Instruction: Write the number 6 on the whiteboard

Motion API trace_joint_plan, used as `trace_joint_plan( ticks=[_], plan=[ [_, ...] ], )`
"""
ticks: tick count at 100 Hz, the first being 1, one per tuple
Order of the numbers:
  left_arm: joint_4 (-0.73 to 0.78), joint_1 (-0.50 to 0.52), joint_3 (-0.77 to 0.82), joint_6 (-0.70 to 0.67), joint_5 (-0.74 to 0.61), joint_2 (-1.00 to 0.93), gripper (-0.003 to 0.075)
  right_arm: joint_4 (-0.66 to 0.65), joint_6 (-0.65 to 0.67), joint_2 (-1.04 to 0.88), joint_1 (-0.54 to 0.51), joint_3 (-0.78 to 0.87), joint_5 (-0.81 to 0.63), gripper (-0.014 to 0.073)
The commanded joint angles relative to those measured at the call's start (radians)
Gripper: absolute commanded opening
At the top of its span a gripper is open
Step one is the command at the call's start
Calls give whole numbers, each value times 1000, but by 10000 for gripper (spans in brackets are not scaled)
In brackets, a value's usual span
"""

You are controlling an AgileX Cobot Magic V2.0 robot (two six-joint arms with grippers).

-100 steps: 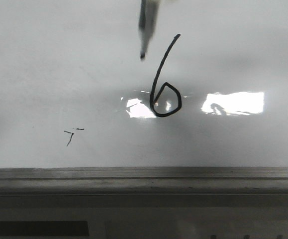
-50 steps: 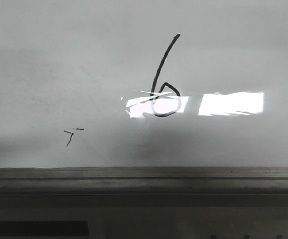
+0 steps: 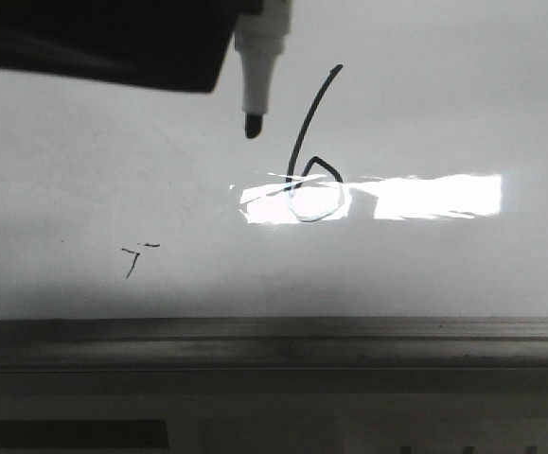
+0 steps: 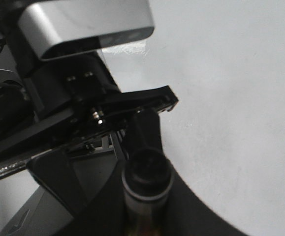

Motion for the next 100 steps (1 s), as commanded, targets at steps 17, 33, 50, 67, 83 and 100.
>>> trace_joint_plan(
  ticks=[17, 33, 50, 67, 83, 100],
  plan=[
    [-218, 3, -64, 154, 127, 43, 370, 32, -11, -8, -1, -34, -23, -44],
    [-224, 3, -64, 154, 123, 57, 286, 32, -11, -8, -1, -34, -23, -44],
    [-224, 3, -64, 154, 123, 57, 122, 32, -11, -8, -1, -34, -23, -44],
    [-224, 3, -64, 154, 123, 57, -20, 32, -11, -8, -1, -34, -23, -44],
    [-224, 3, -64, 154, 125, 57, -20, 32, -11, -8, -1, -34, -23, -44],
    [-221, 3, -64, 154, 128, 57, -20, 54, -11, -4, -1, -34, -14, -44]
  ],
)
